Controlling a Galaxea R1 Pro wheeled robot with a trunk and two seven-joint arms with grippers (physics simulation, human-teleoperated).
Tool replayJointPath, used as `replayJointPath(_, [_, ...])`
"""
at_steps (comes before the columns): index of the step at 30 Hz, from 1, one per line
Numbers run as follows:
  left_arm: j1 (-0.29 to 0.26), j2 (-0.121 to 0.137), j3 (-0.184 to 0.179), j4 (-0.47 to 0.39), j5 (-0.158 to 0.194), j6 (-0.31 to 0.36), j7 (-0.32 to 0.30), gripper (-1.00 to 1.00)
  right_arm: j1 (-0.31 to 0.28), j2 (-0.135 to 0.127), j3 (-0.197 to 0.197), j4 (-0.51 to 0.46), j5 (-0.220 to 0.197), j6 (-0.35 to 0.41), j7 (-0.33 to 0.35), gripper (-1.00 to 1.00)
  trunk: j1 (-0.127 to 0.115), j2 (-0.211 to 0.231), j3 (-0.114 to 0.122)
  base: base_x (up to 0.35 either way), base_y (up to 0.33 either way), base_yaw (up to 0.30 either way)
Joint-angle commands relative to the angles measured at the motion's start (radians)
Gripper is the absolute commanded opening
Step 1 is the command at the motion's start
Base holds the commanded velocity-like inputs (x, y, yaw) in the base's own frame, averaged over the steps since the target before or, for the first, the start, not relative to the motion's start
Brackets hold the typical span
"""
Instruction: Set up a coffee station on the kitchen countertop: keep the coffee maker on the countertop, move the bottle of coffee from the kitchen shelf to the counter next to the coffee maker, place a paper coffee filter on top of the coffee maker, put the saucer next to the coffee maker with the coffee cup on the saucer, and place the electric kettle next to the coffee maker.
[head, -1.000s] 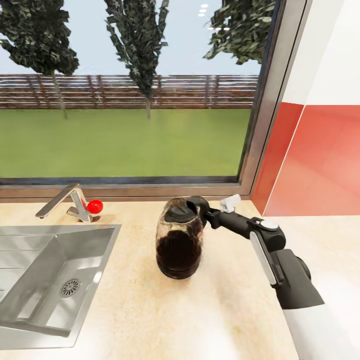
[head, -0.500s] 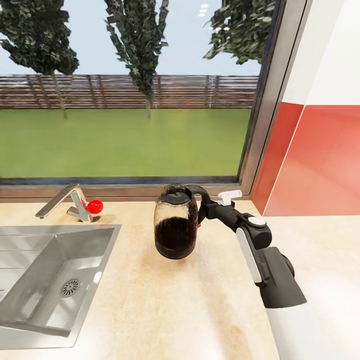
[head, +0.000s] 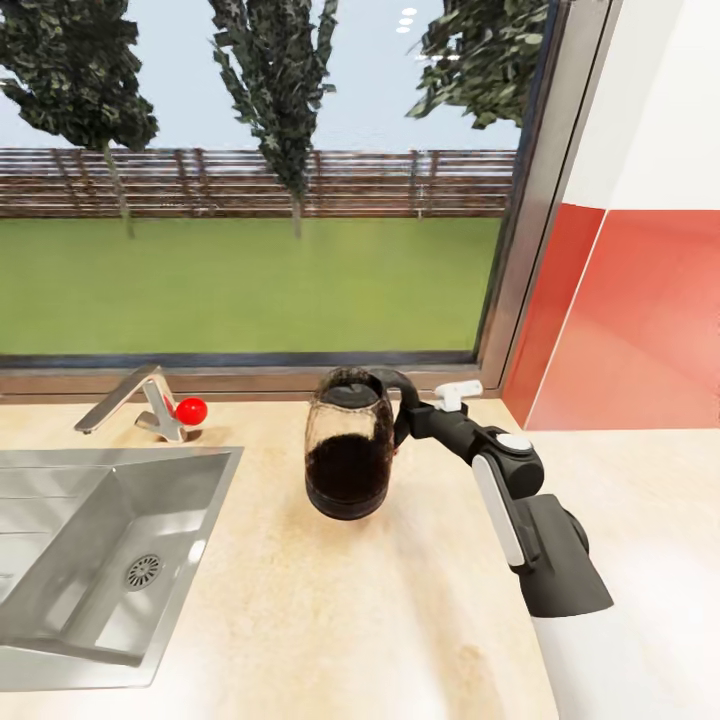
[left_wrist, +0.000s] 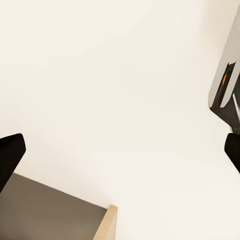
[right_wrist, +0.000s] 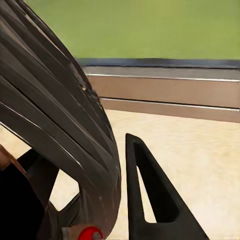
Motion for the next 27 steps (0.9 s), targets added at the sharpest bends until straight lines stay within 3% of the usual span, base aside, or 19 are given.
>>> replayJointPath(1, [0.0, 0.0, 0.006, -0.001, -0.004, -0.002, 0.0, 1.0, -0.001, 0.001, -0.001, -0.001, -0.015, 0.006, 0.0, -1.0, 0.0, -0.002, -0.002, -0.274, 0.0, 0.0])
replayJointPath(9, [0.0, 0.0, 0.008, -0.002, -0.003, -0.005, 0.0, 1.0, -0.001, 0.005, 0.014, 0.0, -0.023, 0.006, 0.0, -1.0, 0.0, -0.002, 0.0, -0.325, 0.0, 0.041])
replayJointPath(17, [0.0, 0.0, 0.008, -0.003, 0.0, -0.005, 0.001, 1.0, -0.001, 0.006, 0.018, 0.0, -0.023, 0.006, 0.0, -1.0, 0.0, -0.002, 0.008, -0.337, 0.02, 0.181])
replayJointPath(27, [-0.002, 0.0, 0.008, -0.005, 0.0, -0.004, 0.002, 1.0, -0.001, 0.006, 0.018, 0.001, -0.023, 0.006, 0.0, -1.0, 0.0, -0.002, 0.018, -0.317, 0.148, 0.206])
